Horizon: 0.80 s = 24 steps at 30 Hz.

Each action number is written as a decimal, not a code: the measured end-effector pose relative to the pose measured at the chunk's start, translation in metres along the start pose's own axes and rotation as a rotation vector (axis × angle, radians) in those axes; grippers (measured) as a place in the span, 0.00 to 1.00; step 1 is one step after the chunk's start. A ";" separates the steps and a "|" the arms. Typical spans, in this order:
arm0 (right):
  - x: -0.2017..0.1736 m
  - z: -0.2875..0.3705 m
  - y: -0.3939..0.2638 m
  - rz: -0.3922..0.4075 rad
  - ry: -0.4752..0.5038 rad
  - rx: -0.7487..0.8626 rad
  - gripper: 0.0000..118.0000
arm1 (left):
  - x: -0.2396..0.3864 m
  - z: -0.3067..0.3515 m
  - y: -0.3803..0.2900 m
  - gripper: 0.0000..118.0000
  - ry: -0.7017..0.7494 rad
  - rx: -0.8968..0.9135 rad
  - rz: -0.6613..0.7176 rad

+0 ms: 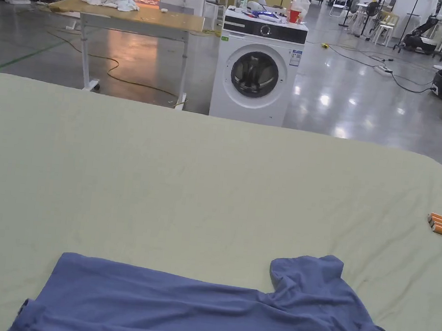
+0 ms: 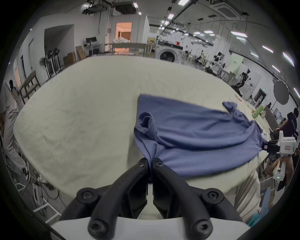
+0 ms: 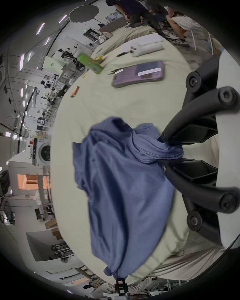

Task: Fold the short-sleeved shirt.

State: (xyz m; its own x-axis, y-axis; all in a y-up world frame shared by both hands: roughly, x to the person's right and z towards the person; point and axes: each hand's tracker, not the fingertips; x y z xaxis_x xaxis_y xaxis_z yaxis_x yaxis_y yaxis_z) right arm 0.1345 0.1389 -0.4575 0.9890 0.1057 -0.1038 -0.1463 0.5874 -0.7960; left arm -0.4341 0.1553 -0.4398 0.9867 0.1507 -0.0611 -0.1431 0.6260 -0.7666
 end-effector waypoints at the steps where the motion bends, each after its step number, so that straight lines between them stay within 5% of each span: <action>1: -0.001 -0.003 -0.008 -0.005 -0.002 -0.011 0.12 | -0.009 -0.010 -0.010 0.01 0.008 -0.007 0.000; 7: -0.008 -0.017 -0.021 0.015 -0.033 0.004 0.18 | -0.016 -0.033 -0.032 0.01 0.026 -0.048 0.031; 9: -0.010 -0.012 -0.015 0.033 -0.043 -0.009 0.33 | -0.011 -0.030 -0.025 0.05 0.034 -0.047 0.028; 13: -0.012 0.012 0.004 0.039 -0.110 0.080 0.56 | 0.006 -0.023 -0.012 0.39 0.125 0.006 -0.061; 24: -0.057 0.021 0.086 -0.061 -0.013 0.556 0.58 | 0.057 -0.023 0.050 0.39 0.038 0.382 -0.113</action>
State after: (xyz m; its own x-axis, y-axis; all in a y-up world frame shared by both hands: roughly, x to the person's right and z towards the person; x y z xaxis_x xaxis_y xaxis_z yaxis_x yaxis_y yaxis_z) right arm 0.0656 0.1999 -0.5073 0.9962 0.0657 -0.0572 -0.0822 0.9270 -0.3660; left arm -0.3834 0.1773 -0.4967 0.9990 0.0405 -0.0189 -0.0446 0.8775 -0.4775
